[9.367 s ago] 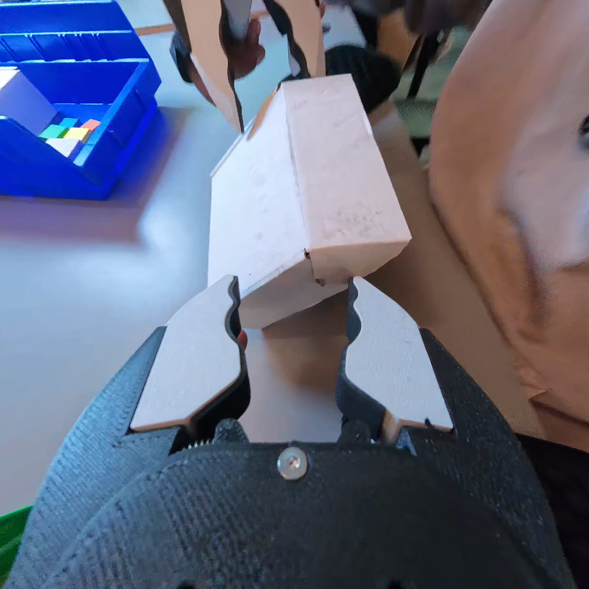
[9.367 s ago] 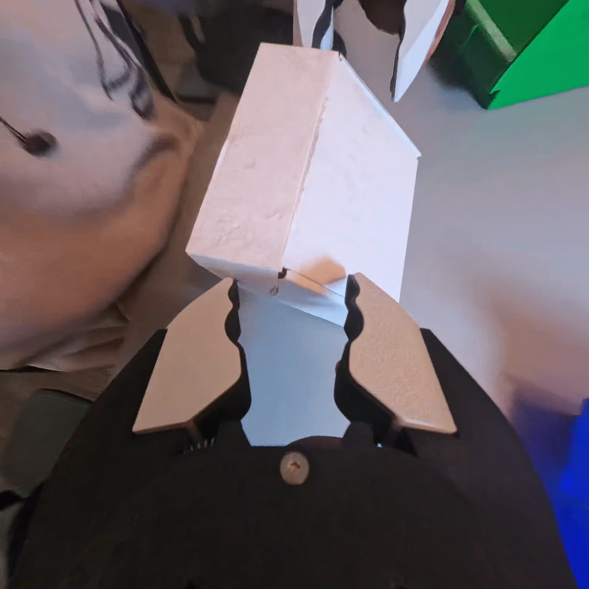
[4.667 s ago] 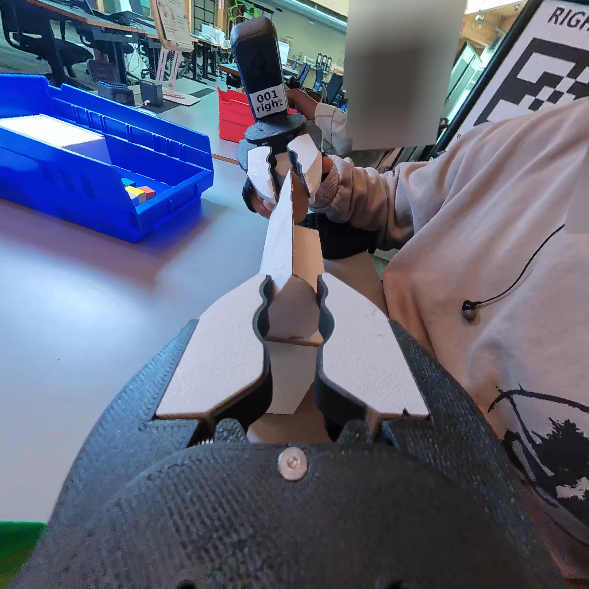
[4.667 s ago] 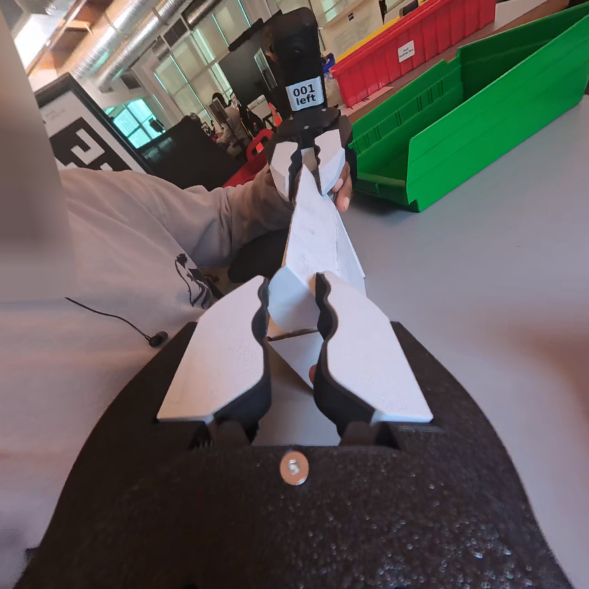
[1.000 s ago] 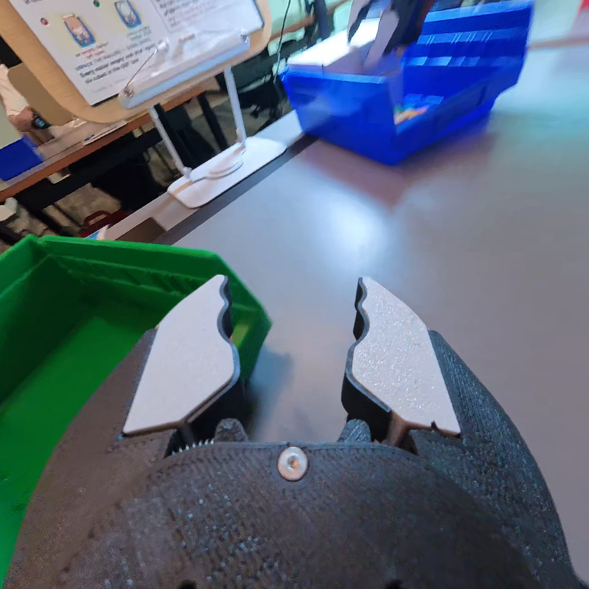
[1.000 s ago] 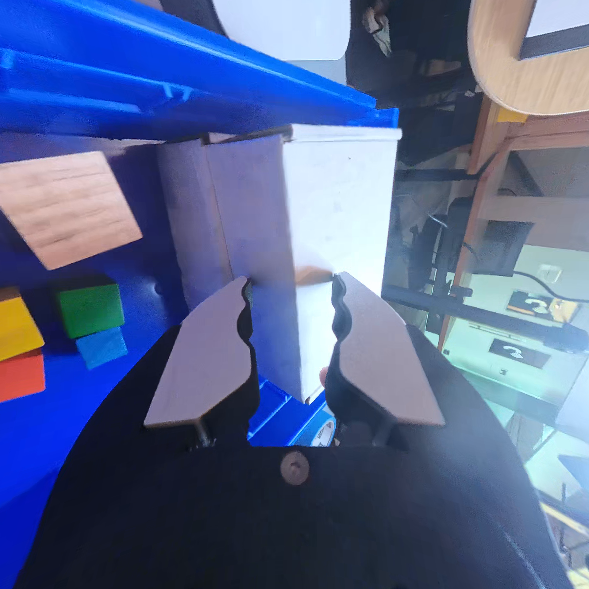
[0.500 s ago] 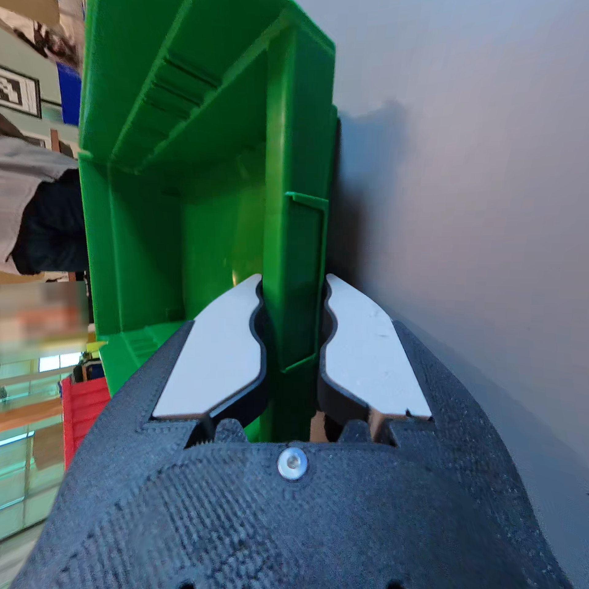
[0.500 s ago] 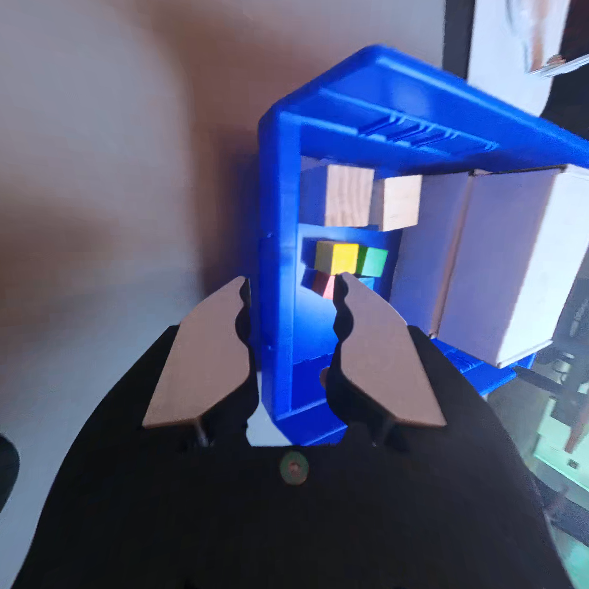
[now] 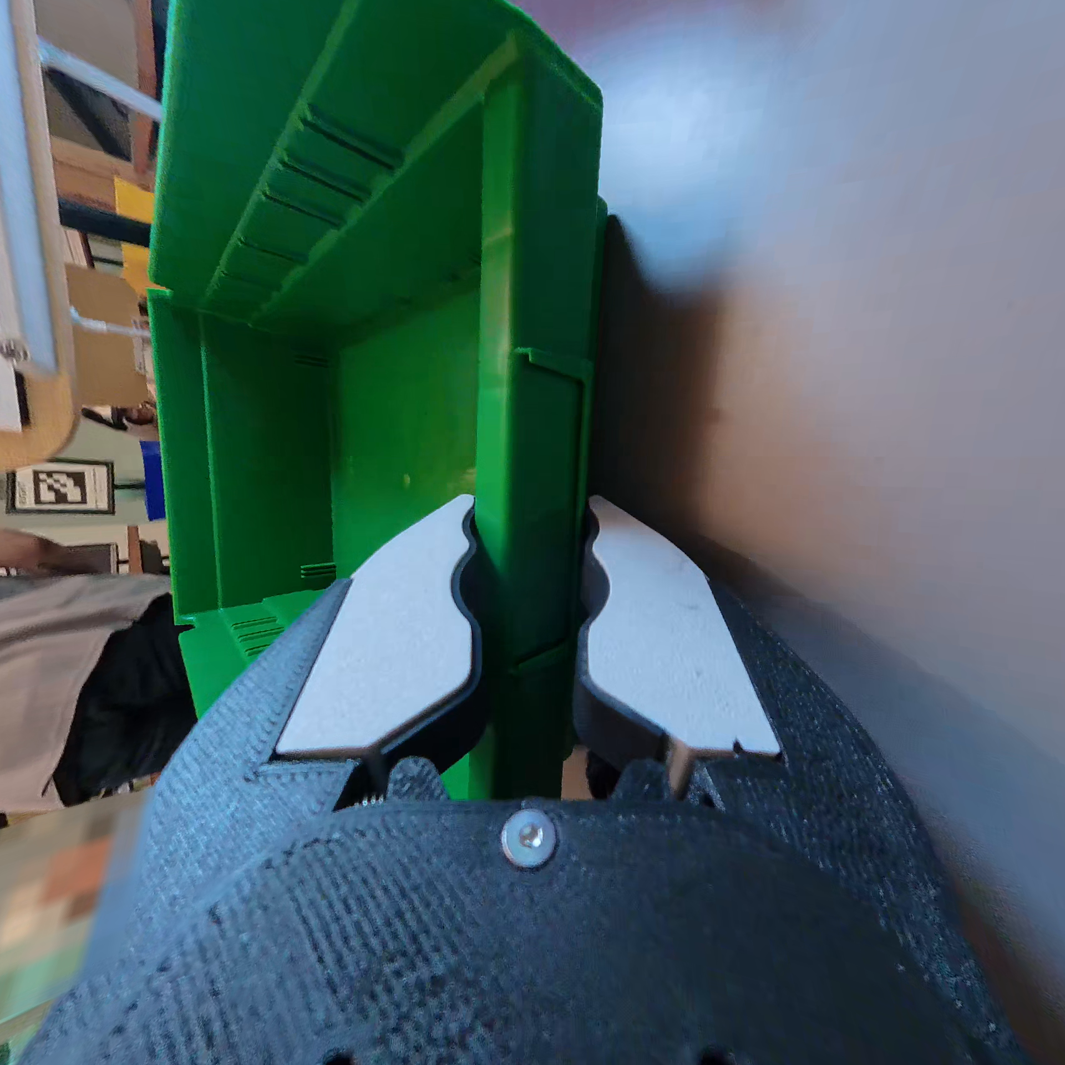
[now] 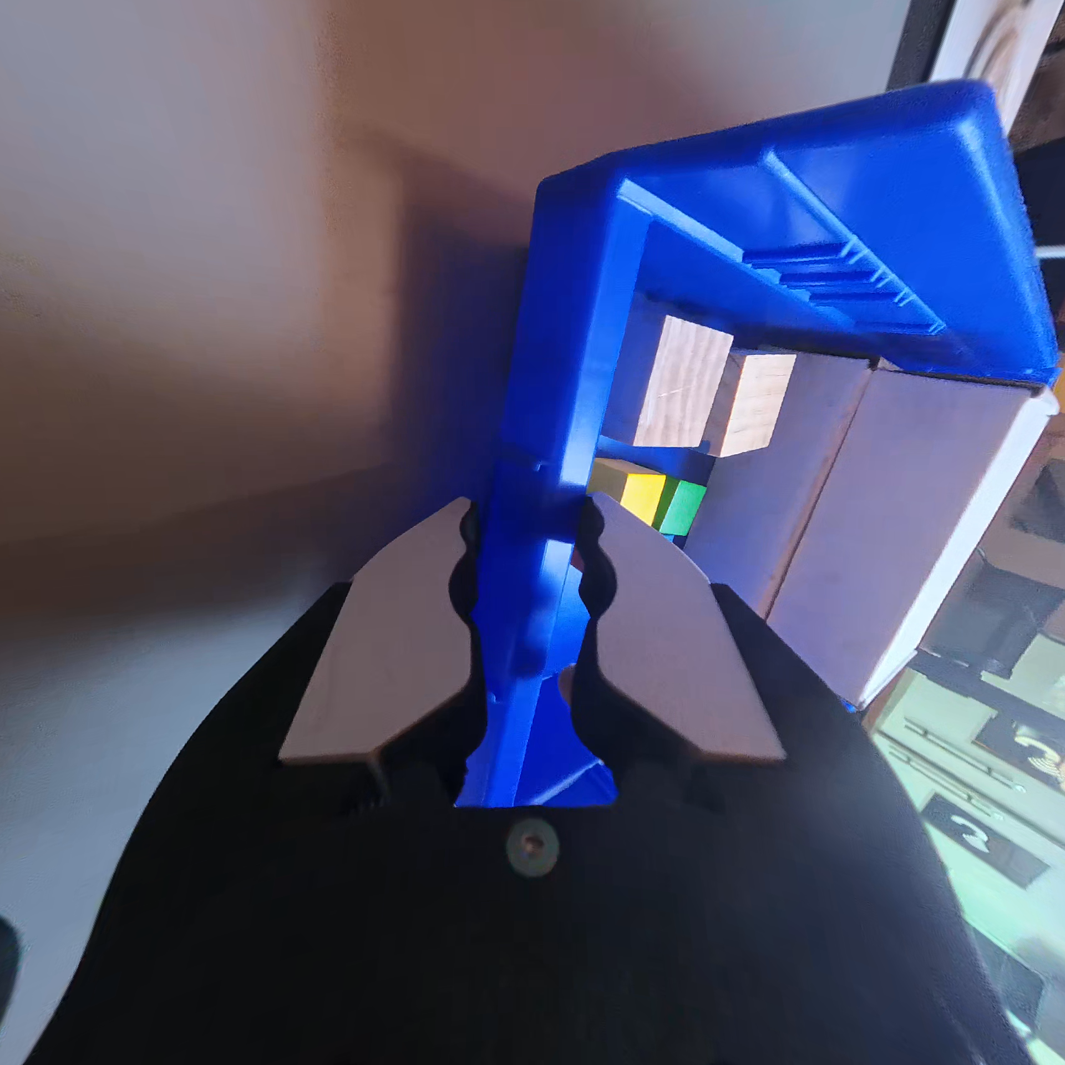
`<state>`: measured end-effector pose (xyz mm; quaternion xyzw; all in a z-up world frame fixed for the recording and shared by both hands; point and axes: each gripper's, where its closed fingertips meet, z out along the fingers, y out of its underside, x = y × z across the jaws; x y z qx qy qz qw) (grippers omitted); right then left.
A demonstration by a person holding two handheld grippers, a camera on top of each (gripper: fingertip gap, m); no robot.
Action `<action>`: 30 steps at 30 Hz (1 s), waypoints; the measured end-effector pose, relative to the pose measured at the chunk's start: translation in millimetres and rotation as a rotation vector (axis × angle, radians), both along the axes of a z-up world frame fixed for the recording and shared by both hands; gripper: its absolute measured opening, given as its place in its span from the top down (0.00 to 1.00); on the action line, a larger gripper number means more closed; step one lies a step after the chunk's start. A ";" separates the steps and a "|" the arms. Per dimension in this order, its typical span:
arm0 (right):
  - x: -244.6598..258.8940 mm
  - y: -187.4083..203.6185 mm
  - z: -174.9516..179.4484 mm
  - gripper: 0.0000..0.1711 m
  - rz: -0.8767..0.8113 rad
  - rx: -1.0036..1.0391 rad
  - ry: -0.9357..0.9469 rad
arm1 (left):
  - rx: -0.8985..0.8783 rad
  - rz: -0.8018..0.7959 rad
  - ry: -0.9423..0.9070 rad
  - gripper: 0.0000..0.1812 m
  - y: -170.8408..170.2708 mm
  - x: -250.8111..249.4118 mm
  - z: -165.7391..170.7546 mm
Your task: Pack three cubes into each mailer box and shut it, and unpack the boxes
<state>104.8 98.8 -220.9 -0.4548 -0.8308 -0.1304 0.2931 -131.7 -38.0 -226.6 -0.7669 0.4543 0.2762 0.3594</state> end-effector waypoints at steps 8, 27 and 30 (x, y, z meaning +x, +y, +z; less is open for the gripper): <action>8.9 -89.8 1.1 0.81 0.104 0.021 0.109 | 0.020 -0.063 -0.057 0.79 29.9 22.9 2.8; 105.9 -57.0 41.3 0.84 -0.698 -0.508 1.036 | 0.234 0.359 -1.030 0.82 11.7 180.7 42.9; 109.1 -46.5 42.0 0.92 -0.688 -0.332 1.006 | 0.277 0.384 -1.009 0.87 16.1 182.9 45.0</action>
